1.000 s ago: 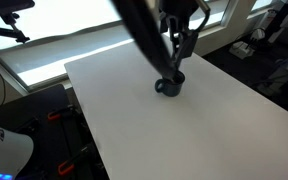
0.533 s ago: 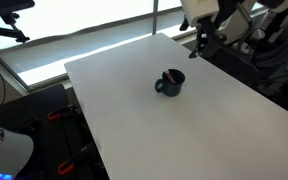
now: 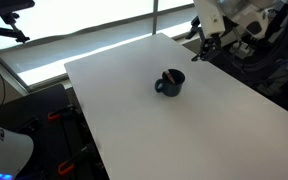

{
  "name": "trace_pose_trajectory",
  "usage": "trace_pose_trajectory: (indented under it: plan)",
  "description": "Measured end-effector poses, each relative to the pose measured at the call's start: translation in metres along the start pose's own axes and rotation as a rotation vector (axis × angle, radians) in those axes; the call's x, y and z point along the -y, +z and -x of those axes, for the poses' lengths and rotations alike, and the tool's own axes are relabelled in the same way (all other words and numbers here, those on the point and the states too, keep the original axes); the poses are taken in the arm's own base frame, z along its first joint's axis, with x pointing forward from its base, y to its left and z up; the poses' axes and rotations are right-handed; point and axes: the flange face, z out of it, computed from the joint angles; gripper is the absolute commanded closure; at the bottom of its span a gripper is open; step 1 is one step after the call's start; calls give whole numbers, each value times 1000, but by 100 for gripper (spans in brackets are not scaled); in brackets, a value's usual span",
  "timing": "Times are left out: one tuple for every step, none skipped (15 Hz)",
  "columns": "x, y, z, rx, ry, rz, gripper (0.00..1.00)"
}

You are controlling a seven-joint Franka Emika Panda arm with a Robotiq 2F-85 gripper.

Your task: Remove the marker from the cup

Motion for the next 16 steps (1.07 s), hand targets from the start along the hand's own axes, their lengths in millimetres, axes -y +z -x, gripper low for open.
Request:
trace_pose_trajectory:
  plan:
    - [3, 11, -10, 14, 11, 11, 0]
    - [5, 21, -19, 30, 21, 22, 0]
    - [8, 32, -25, 51, 28, 36, 0]
    - [10, 41, -29, 80, 30, 49, 0]
    - [13, 49, -31, 113, 36, 62, 0]
    - [16, 55, -30, 150, 39, 72, 0]
    - [18, 59, -28, 188, 39, 76, 0]
    - [20, 59, -26, 219, 43, 79, 0]
    - [22, 58, -23, 243, 44, 83, 0]
    - [22, 55, -21, 264, 46, 85, 0]
    - [21, 53, -20, 279, 50, 87, 0]
    - [20, 51, -19, 285, 58, 92, 0]
    - [16, 50, -21, 287, 65, 97, 0]
    - [11, 51, -23, 286, 74, 106, 0]
    - [5, 53, -26, 284, 88, 118, 0]
    - [-1, 56, -29, 282, 100, 132, 0]
